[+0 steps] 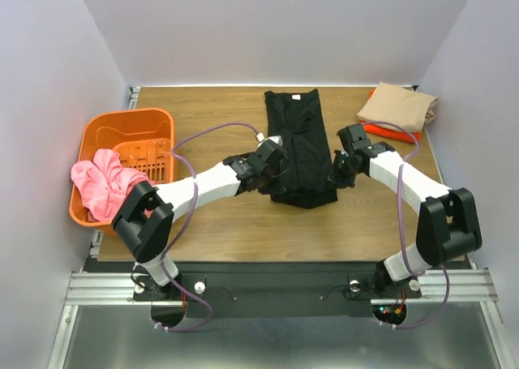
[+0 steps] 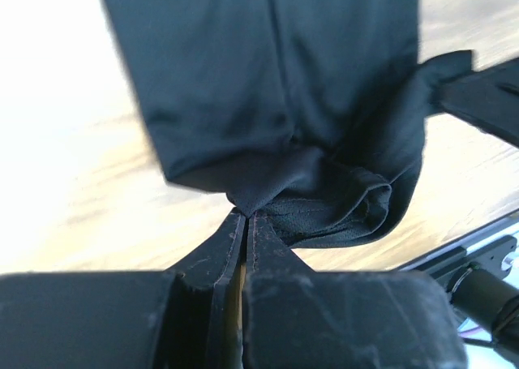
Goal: Fold and stack the t-shirts
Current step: Fold the tshirt
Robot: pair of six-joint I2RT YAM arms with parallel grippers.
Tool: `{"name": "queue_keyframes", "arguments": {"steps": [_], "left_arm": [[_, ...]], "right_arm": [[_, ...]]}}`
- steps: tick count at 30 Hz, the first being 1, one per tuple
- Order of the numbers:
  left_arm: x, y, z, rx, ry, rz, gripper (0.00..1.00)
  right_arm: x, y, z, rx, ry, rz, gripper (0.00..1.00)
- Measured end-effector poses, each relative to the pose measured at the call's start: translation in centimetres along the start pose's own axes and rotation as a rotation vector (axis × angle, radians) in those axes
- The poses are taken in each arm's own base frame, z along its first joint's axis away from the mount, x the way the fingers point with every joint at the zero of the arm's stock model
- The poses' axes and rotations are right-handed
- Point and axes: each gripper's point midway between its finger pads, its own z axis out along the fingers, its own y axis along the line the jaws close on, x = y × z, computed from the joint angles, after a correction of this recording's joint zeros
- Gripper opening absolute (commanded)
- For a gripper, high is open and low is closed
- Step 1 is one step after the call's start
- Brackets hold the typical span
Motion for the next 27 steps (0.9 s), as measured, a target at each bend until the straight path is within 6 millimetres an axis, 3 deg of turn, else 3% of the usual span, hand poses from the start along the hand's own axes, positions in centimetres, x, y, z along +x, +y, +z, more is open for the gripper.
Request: {"name": "queue_keyframes", "arguments": {"steps": [4, 10, 16, 22, 27], "left_arm": [[-2.3, -0.2, 0.9, 0.003, -0.007, 0.017, 0.00], [-5.3, 2.2, 2.9, -0.058, 0.002, 0.000, 0.00], [-9.6, 4.2, 5.1, -0.094, -0.012, -0.028, 0.00], [-13.5, 3.9, 6.4, -0.077, -0.039, -0.023, 0.00], [-15.5, 4.1, 7.5, -0.068, -0.044, -0.021, 0.00]], "right_arm": [[-2.2, 1.1, 0.8, 0.017, -0.017, -0.020, 0.00], [-5.5, 2.5, 2.9, 0.052, -0.042, -0.056, 0.00], [-9.5, 4.2, 4.8, 0.075, -0.094, -0.093, 0.00], [-13.2, 5.7, 6.4, 0.066, -0.132, -0.110, 0.00], [-15.8, 6.5, 7.4, 0.058, -0.157, -0.107, 0.00]]}}
